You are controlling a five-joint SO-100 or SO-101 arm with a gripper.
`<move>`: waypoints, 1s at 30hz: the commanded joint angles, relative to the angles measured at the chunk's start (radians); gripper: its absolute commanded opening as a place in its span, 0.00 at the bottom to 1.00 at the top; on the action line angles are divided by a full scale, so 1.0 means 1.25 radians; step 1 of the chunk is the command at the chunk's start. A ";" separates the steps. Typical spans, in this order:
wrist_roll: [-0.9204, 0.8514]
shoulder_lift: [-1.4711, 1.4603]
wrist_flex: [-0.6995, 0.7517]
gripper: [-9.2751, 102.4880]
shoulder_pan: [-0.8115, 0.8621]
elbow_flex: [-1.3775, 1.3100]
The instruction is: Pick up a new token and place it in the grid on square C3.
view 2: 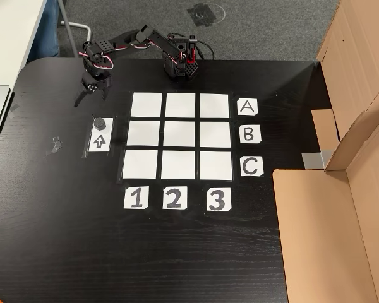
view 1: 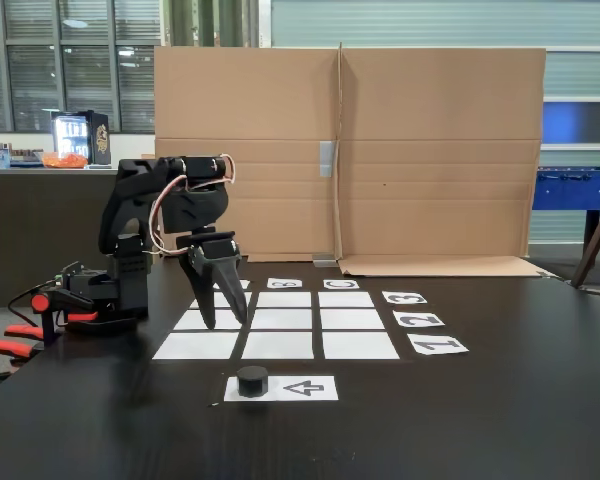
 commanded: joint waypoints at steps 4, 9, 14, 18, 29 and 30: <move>0.017 -0.060 0.004 0.50 -0.021 -0.101; 0.032 -0.117 0.009 0.50 -0.037 -0.161; 0.042 -0.156 0.010 0.50 -0.056 -0.183; 0.044 -0.183 0.011 0.50 -0.066 -0.199; 0.049 -0.245 0.026 0.50 -0.069 -0.226; 0.049 -0.248 0.026 0.50 -0.069 -0.228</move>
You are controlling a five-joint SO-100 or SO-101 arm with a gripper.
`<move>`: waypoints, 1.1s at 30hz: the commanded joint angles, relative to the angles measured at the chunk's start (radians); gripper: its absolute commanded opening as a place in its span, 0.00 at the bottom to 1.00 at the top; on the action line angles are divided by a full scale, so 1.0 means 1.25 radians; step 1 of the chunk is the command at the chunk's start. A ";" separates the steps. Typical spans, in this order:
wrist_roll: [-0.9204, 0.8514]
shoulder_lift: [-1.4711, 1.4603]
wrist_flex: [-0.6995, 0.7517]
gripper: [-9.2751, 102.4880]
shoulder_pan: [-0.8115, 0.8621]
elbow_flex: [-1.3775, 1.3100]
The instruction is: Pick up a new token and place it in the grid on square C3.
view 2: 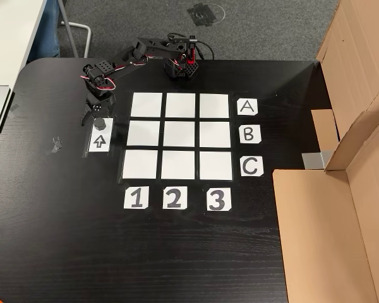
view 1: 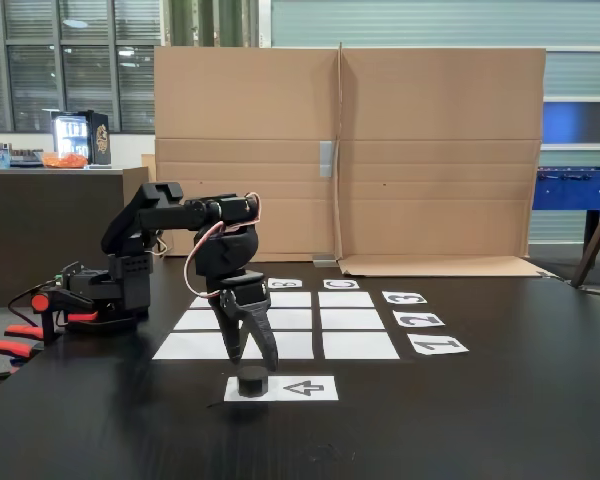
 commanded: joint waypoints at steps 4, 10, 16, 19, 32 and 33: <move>0.012 -0.004 0.005 0.50 -0.001 -0.037; 0.017 -0.025 0.005 0.50 0.002 -0.055; 0.018 -0.049 0.012 0.50 0.004 -0.086; 0.020 -0.053 0.012 0.49 0.004 -0.092; 0.033 -0.075 0.018 0.08 0.007 -0.115; 0.033 -0.075 0.018 0.08 0.007 -0.117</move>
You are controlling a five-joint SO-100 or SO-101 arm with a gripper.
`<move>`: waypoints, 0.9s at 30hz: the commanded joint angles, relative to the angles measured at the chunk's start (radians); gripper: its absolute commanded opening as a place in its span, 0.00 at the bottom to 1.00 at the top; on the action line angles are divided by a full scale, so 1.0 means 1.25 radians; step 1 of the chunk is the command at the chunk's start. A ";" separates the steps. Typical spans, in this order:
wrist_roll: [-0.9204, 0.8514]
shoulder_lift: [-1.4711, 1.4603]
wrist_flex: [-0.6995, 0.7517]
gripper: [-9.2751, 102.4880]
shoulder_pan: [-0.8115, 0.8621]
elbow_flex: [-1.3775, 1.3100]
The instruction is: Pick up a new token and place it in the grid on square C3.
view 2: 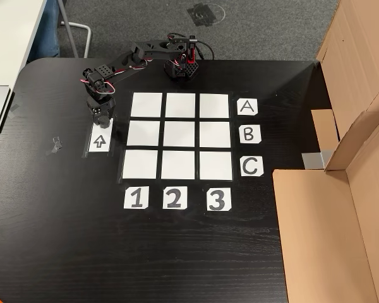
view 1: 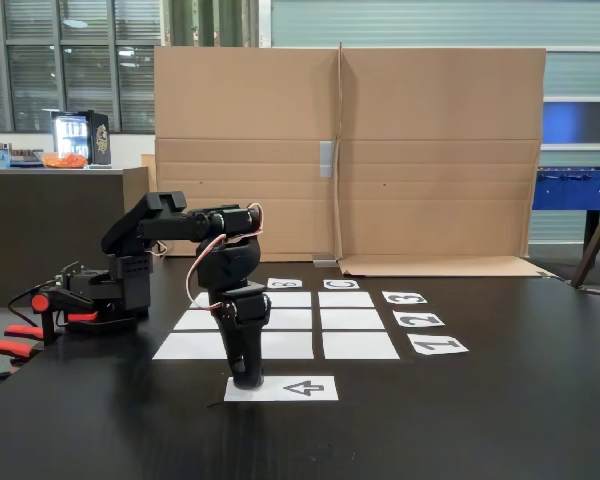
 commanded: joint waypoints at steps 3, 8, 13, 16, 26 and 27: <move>0.010 0.009 0.010 0.08 0.011 -0.033; -0.002 0.022 0.013 0.08 0.017 -0.040; -0.009 0.080 0.020 0.08 0.021 -0.029; -0.022 0.148 0.020 0.08 0.018 0.016; -0.027 0.310 0.043 0.08 -0.031 0.050; -0.027 0.322 0.048 0.08 -0.040 0.050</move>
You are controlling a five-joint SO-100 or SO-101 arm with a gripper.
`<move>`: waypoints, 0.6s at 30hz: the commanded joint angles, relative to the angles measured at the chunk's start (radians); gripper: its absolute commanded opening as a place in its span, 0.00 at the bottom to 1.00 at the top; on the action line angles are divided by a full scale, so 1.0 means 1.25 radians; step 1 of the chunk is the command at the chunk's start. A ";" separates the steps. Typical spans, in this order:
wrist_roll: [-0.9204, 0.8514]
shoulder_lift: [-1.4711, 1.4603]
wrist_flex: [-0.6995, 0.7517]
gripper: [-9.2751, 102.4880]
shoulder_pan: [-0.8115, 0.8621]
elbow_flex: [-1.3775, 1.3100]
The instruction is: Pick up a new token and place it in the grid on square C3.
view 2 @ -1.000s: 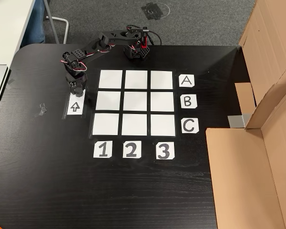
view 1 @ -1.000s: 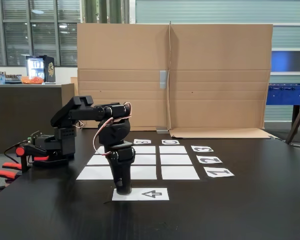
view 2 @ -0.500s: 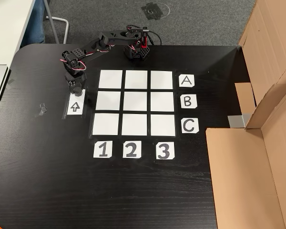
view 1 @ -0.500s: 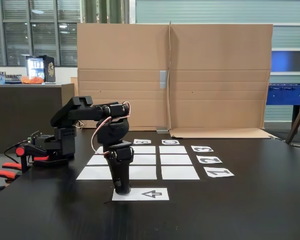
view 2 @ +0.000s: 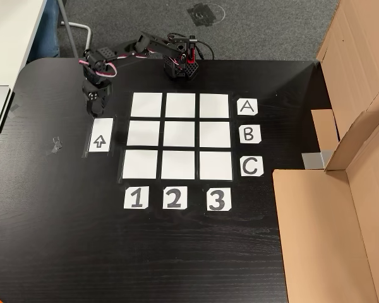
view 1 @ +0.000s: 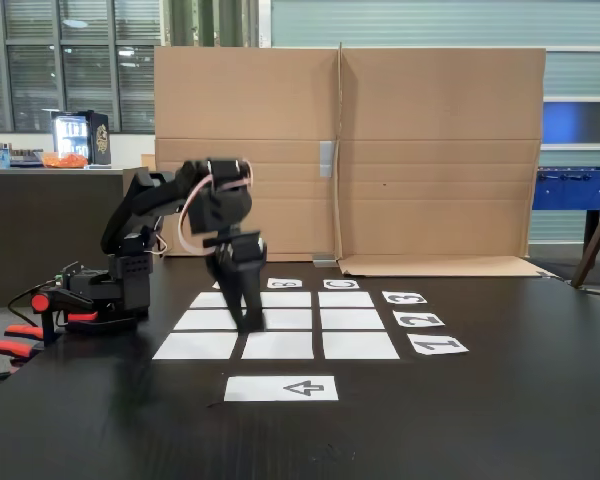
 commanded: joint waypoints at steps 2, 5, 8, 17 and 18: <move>-0.005 0.097 0.018 0.08 -0.047 0.002; -0.004 0.133 0.020 0.08 -0.090 0.027; 0.007 0.175 0.020 0.08 -0.142 0.056; 0.052 0.285 0.018 0.07 -0.310 0.144; 0.059 0.296 0.013 0.07 -0.330 0.160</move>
